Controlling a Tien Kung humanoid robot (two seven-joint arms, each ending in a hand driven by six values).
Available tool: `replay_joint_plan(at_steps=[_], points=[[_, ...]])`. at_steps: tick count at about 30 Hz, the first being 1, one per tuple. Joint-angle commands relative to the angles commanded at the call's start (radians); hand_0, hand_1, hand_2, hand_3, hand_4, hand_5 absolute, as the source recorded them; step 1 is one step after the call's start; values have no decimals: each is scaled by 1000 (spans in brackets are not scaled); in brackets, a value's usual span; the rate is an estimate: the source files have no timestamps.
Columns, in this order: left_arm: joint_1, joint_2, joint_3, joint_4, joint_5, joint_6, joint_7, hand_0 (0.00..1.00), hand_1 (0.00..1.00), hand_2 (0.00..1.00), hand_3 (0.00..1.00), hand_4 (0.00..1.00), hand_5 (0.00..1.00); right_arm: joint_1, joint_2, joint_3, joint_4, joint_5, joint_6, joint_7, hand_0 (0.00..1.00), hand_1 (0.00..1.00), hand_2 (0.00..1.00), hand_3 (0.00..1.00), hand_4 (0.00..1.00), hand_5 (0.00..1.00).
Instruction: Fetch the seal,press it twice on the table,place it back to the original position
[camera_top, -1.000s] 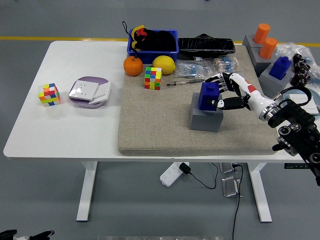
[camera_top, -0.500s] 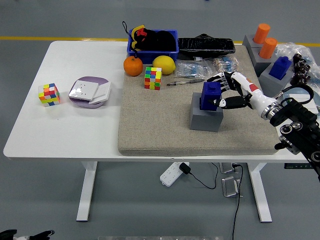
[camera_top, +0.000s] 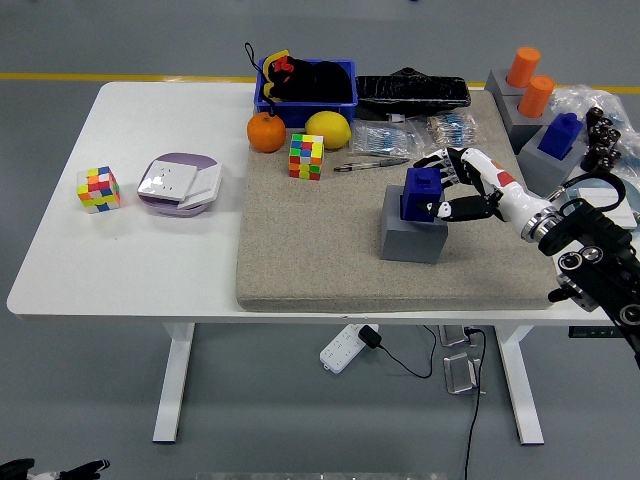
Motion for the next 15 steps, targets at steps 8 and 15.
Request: replay_joint_plan(at_steps=[8,15], points=[[-1,-1,5,0,-5,0,-2,815,788,768,801,689,410,-1,4,-7,-10,-3,1,-1,538,425,461,482,746,2],[1,-2,2,0,-2,-1,-1,815,788,769,801,689,409,0,5,-13,-16,5,0,4,544,435,468,496,744,2]])
